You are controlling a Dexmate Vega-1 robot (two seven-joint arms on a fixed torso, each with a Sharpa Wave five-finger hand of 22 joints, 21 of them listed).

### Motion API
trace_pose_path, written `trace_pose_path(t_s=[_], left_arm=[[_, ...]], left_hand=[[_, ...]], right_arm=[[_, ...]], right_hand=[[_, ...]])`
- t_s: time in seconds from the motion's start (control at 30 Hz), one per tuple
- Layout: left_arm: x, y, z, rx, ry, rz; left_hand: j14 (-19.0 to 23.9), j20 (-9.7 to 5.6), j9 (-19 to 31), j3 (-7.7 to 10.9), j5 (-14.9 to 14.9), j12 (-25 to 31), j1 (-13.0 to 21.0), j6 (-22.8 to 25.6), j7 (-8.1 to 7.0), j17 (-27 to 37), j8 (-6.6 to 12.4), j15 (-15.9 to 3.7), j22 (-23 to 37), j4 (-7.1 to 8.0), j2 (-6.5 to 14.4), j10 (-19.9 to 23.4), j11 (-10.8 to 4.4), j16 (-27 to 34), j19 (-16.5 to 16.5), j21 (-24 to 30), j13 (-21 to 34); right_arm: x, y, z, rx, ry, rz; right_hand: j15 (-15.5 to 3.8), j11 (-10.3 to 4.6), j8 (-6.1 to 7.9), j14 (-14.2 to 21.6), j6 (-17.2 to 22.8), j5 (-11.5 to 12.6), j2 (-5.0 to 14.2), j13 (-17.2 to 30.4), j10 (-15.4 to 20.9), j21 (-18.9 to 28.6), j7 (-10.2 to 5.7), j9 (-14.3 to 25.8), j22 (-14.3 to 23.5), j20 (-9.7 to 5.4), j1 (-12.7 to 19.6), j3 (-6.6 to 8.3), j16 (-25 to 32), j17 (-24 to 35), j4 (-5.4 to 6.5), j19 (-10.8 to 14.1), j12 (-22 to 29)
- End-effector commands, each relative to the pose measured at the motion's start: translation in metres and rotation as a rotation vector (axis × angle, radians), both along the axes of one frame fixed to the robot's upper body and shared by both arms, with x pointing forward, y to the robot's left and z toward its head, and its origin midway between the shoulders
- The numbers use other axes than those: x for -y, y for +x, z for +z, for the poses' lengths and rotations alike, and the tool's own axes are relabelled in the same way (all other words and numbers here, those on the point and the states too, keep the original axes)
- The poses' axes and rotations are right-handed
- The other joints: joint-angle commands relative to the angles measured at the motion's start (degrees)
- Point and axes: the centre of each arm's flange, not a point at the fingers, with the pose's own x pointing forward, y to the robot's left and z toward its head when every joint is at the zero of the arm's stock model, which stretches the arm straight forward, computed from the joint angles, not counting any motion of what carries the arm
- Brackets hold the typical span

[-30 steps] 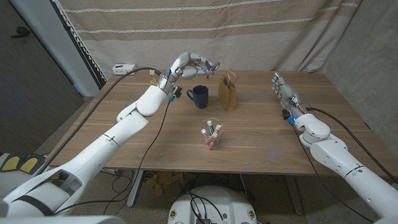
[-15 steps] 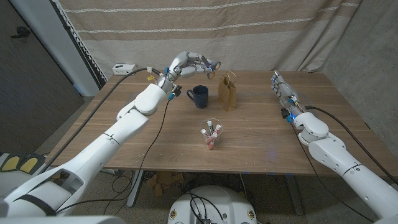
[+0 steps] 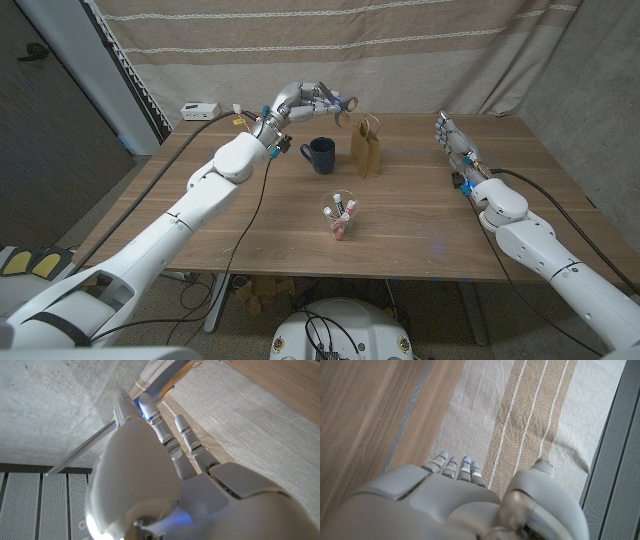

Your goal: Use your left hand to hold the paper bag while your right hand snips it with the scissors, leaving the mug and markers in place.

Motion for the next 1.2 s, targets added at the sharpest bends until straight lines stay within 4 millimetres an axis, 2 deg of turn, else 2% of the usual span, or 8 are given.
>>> trace_pose_path(t_s=[0.03,0.4,0.53,0.6,1.1,1.2], left_arm=[[-0.002,0.000,0.002,-0.079,-0.042,-0.085],[-0.007,0.006,0.005,-0.190,-0.082,-0.185],[-0.007,0.007,0.005,-0.189,-0.081,-0.180],[-0.008,0.009,0.005,-0.213,-0.086,-0.200],[-0.012,0.022,0.001,-0.352,-0.156,-0.316],[-0.013,0.022,0.001,-0.336,-0.163,-0.301]], left_hand=[[-0.35,-6.56,0.11,0.22,0.39,0.48,2.22,1.26,1.14,0.03,-0.24,-0.21,0.33,0.10,3.58,5.10,-1.99,-0.08,0.11,0.58,1.37],[-0.62,-6.59,0.55,0.29,0.30,0.43,2.25,0.98,1.25,-0.15,-0.13,-0.20,0.42,0.08,3.60,5.08,-2.00,-0.08,-0.02,1.02,1.20],[-0.80,-6.53,0.43,0.27,0.26,0.29,2.19,0.94,1.49,-0.28,-0.23,-0.20,0.43,0.11,3.57,4.97,-2.01,-0.11,-0.18,1.21,0.96],[-1.02,-6.49,0.28,0.31,0.24,0.13,2.04,0.29,1.64,-0.45,-0.63,-0.19,0.42,0.21,3.71,5.01,-1.98,-0.12,-0.42,1.46,0.52],[-1.10,-6.73,0.05,0.43,0.11,0.15,1.88,0.66,1.55,-0.76,-0.82,-0.17,0.46,0.18,3.73,5.34,-1.90,-0.01,-0.69,2.17,-0.11],[-1.10,-6.74,0.04,0.44,0.09,0.16,1.87,0.68,1.64,-0.79,-0.85,-0.17,0.48,0.17,3.74,5.36,-1.91,0.00,-0.68,2.28,-0.15]], right_arm=[[0.000,-0.002,0.002,0.003,-0.004,-0.005],[-0.002,-0.005,0.002,0.012,0.003,-0.005],[-0.003,-0.006,0.000,0.010,0.011,-0.006],[-0.003,-0.005,-0.001,0.012,0.011,-0.006],[-0.006,-0.002,-0.002,0.009,0.008,-0.002],[-0.007,-0.003,-0.003,0.010,0.012,-0.004]], right_hand=[[-0.27,0.35,0.34,-0.02,0.35,-0.19,0.46,0.13,0.02,0.39,0.43,0.12,0.24,0.32,0.36,-0.54,0.22,0.23,0.00,0.20,0.30],[-0.18,0.72,0.28,0.00,0.27,-0.21,0.53,0.13,0.09,0.39,0.59,0.12,0.24,0.34,0.39,-0.53,0.24,0.23,0.00,0.18,0.34],[-0.12,2.02,0.35,0.15,0.55,-0.25,0.55,0.11,0.43,0.42,1.23,0.12,0.25,0.34,0.41,-0.53,0.29,0.22,0.01,0.26,0.47],[-0.05,2.17,0.37,0.21,0.61,-0.25,0.55,0.11,0.43,0.43,1.43,0.12,0.25,0.36,0.41,-0.53,0.31,0.22,0.00,0.28,0.47],[-0.14,2.51,0.34,0.26,0.66,-0.28,0.55,0.08,0.37,0.45,1.53,0.11,0.25,0.26,0.44,-0.54,0.31,0.21,0.00,0.35,0.43],[0.11,2.01,0.32,0.09,0.66,-0.29,0.59,0.08,0.31,0.33,1.48,0.11,0.25,0.37,0.47,-0.53,0.24,0.22,-0.01,0.04,0.40]])
